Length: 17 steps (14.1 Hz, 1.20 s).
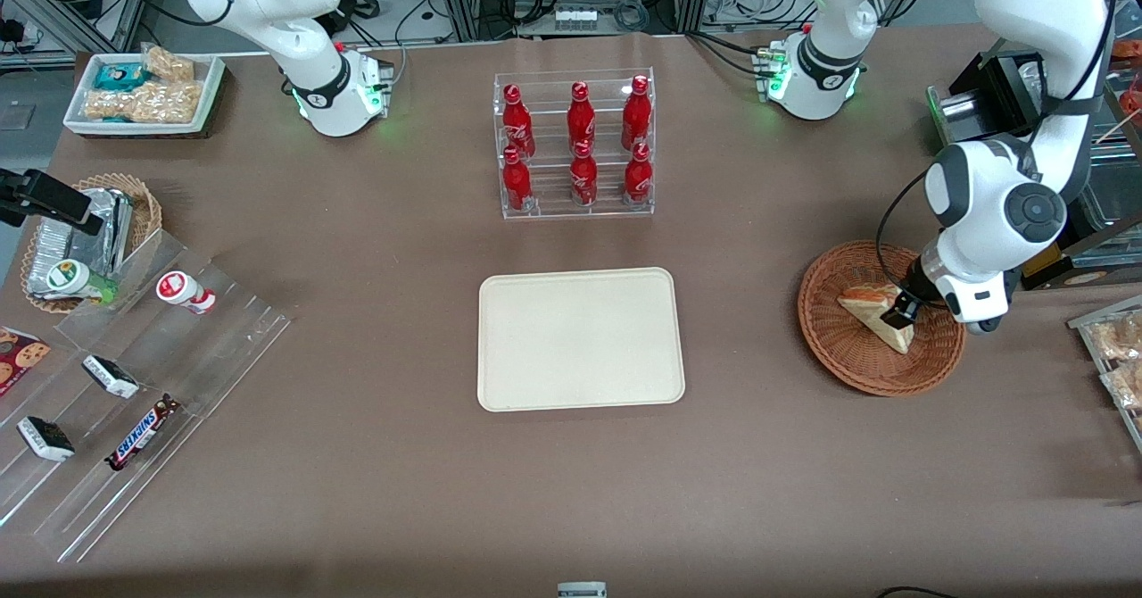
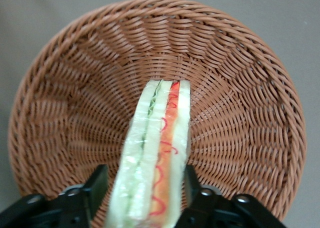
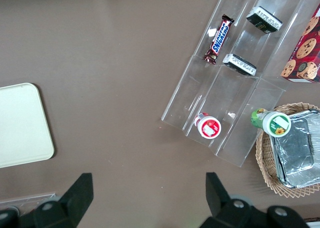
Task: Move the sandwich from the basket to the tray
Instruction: 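Lower the open left gripper over the wrapped sandwich in the basket, then close the left gripper on the sandwich and lift it, then carry the held sandwich with the left gripper over the cream tray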
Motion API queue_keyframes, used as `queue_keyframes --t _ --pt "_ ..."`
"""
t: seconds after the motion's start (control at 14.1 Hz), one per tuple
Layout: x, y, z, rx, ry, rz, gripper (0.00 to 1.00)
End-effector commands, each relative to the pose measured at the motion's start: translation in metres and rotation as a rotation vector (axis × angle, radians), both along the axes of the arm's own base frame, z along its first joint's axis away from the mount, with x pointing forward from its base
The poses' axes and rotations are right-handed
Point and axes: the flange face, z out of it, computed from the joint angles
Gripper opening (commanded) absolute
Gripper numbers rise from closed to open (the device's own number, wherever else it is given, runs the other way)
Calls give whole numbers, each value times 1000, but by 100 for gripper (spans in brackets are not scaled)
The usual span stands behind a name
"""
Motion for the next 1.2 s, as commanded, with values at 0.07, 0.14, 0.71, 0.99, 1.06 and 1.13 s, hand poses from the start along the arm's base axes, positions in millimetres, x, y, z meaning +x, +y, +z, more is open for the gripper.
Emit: queue_keyframes --t 0.07,0.14,0.71,0.99,1.06,1.13 --pt "16 -7 18 6 -21 48 5" --pt "23 -18 30 4 11 28 5" --pt "49 -209 98 -82 69 -269 5" --pt "40 -324 106 -175 43 -464 5" --pt "34 -358 106 -167 28 -541 6" --pt "29 -388 99 -139 15 -616 7"
